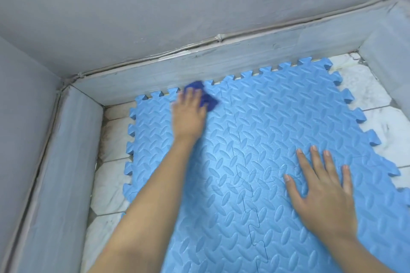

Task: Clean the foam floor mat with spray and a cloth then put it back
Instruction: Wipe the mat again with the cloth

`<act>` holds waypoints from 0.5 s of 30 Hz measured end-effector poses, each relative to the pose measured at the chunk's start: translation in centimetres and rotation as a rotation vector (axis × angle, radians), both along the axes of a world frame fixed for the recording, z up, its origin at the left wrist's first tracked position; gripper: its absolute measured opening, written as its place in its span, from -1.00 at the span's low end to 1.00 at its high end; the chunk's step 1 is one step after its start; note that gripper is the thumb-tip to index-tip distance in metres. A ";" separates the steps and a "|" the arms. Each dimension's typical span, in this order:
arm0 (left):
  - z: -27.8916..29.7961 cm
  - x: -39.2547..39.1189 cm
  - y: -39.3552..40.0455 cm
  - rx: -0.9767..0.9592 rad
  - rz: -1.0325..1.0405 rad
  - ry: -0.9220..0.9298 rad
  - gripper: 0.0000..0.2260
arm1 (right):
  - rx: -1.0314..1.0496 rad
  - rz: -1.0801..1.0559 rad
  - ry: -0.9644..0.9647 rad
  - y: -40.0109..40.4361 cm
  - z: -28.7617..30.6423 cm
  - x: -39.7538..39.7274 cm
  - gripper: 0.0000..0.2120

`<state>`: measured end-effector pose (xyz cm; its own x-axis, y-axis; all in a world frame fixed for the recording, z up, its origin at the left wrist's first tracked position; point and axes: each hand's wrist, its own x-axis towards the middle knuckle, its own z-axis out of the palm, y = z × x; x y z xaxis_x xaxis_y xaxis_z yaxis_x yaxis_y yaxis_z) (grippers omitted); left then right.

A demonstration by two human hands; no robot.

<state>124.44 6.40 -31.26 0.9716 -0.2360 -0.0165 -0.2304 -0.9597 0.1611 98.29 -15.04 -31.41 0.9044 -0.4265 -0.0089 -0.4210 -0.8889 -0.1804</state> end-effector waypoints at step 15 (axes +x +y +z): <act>1.6 -6.1 -24.9 0.037 -0.828 0.160 -0.55 | -0.023 -0.003 -0.054 -0.1 -0.6 0.0 -0.42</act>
<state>118.31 -18.53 -29.63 0.4701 -0.8677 -0.1615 -0.8390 -0.4961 0.2235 98.31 -15.18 -31.97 0.9019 -0.4292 0.0492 -0.4143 -0.8916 -0.1827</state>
